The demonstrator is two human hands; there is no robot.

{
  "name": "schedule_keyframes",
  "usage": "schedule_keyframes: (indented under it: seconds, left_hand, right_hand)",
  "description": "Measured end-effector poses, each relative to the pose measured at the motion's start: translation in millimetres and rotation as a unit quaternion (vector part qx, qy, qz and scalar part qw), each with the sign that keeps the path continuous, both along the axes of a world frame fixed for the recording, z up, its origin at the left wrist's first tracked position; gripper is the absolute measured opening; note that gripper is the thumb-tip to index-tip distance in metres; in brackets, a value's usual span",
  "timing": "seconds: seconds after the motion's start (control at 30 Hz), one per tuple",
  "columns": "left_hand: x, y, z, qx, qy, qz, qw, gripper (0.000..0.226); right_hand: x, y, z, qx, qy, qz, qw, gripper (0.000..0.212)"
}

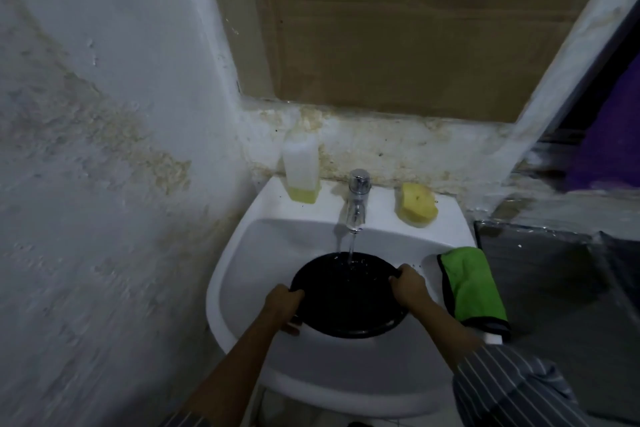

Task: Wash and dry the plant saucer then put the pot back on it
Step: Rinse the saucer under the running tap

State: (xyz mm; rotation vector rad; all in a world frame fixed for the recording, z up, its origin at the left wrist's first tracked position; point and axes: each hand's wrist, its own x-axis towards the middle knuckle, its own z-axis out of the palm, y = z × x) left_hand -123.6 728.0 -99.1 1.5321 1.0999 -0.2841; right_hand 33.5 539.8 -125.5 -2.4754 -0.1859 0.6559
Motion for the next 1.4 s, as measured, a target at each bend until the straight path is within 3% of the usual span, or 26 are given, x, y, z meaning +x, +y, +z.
schedule_keyframes:
  seconds: [0.13, 0.27, 0.37, 0.53, 0.73, 0.97, 1.13, 1.4]
  left_hand:
    - [21, -1, -13, 0.127, 0.018, -0.143, 0.981, 0.034]
    - [44, -12, -21, 0.161, -0.014, -0.217, 0.963, 0.059]
    - [60, -24, -23, 0.165, -0.02, -0.237, 0.957, 0.065]
    - [67, -32, -28, 0.145, -0.07, -0.152, 0.975, 0.063]
    - [38, -12, -41, 0.125, -0.133, -0.011, 0.983, 0.037]
    - [12, -9, -37, 0.199, -0.19, 0.107, 0.956, 0.031]
    - [1, -16, -25, 0.198, -0.201, 0.179, 0.943, 0.027]
    - [-8, -34, -7, 0.194, -0.191, 0.22, 0.937, 0.024]
  right_hand:
    - [-1, -14, 10, -0.006, -0.057, 0.032, 0.998, 0.013]
    - [-7, -24, 21, 0.026, -0.118, 0.05, 0.991, 0.017]
    - [-9, -29, 29, 0.06, -0.156, 0.044, 0.985, 0.013]
    - [-13, -37, 28, 0.126, -0.178, 0.006, 0.976, 0.01]
    - [-14, -29, 12, 0.192, -0.143, -0.006, 0.971, 0.004]
    - [-18, 0, -8, 0.246, 0.067, -0.206, 0.945, 0.026]
    - [-40, 12, -14, 0.221, 0.216, -0.136, 0.941, 0.033]
    - [-56, 17, -22, 0.101, 0.157, -0.017, 0.982, 0.05]
